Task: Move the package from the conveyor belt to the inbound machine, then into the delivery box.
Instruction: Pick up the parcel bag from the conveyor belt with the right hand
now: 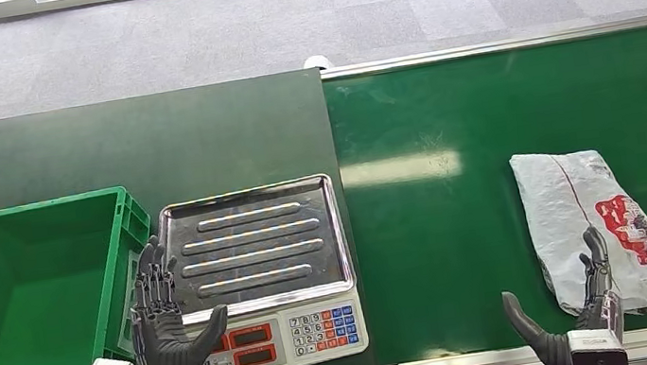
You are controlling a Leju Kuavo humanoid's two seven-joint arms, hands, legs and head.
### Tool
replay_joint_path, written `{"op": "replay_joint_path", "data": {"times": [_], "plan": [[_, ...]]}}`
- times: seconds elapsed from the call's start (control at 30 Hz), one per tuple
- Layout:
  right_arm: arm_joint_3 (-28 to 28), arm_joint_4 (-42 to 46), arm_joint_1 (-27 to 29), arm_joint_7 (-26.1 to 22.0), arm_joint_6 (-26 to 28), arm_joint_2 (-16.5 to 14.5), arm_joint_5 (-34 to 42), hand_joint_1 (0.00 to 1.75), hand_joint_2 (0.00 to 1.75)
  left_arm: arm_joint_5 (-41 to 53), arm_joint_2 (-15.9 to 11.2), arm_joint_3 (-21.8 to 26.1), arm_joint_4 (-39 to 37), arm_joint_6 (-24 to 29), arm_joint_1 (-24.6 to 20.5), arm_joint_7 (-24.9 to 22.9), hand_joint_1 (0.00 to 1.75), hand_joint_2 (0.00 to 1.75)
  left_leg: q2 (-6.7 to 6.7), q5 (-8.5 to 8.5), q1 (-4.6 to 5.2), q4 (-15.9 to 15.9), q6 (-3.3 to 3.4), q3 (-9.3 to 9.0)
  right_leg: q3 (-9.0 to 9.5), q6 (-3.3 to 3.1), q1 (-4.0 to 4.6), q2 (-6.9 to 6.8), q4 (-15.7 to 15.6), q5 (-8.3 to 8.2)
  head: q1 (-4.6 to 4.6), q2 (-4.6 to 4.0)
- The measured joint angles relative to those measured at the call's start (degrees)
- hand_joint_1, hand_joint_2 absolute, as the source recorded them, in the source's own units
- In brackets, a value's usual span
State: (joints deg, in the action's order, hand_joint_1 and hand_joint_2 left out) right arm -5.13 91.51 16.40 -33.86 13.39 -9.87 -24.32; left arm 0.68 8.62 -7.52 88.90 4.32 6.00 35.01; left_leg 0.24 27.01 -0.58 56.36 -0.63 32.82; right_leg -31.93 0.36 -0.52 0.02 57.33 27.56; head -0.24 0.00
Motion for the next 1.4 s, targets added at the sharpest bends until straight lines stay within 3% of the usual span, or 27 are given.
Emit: {"op": "replay_joint_path", "data": {"times": [0.8, 1.23, 1.4], "plan": [[-1.6, 0.2, -2.4, 0.6, 1.1, -0.6, -1.9, 0.0, 1.75, 0.6, 0.2, 0.1, 1.5, -0.3, 1.4, 0.5, 0.0, 1.75, 0.01, 0.0, 0.0, 0.0, 0.0, 0.0, -0.01, 0.0, 0.0, 0.0, 0.0, 0.0, 0.02, 0.0], [-13.2, 1.8, -1.8, -0.6, 4.9, 2.7, -2.6, 0.0, 1.75, 2.9, 0.0, -2.2, 8.6, 1.6, 6.5, -1.1, 0.0, 1.75, 0.0, 0.08, 0.01, 0.0, 0.07, -0.02, 0.02, 0.02, -0.01, 0.0, 0.0, 0.01, -0.01, 0.0], [-16.8, -4.5, -7.9, 6.9, 8.2, 7.0, -7.8, 0.0, 1.75, 3.7, -0.3, -3.5, 9.1, 2.6, 4.3, -0.8, 0.0, 1.75, 0.06, 0.03, 0.02, 0.0, 0.1, -0.11, 0.13, 0.05, -0.03, 0.03, 0.0, -0.03, 0.01, 0.0]]}}
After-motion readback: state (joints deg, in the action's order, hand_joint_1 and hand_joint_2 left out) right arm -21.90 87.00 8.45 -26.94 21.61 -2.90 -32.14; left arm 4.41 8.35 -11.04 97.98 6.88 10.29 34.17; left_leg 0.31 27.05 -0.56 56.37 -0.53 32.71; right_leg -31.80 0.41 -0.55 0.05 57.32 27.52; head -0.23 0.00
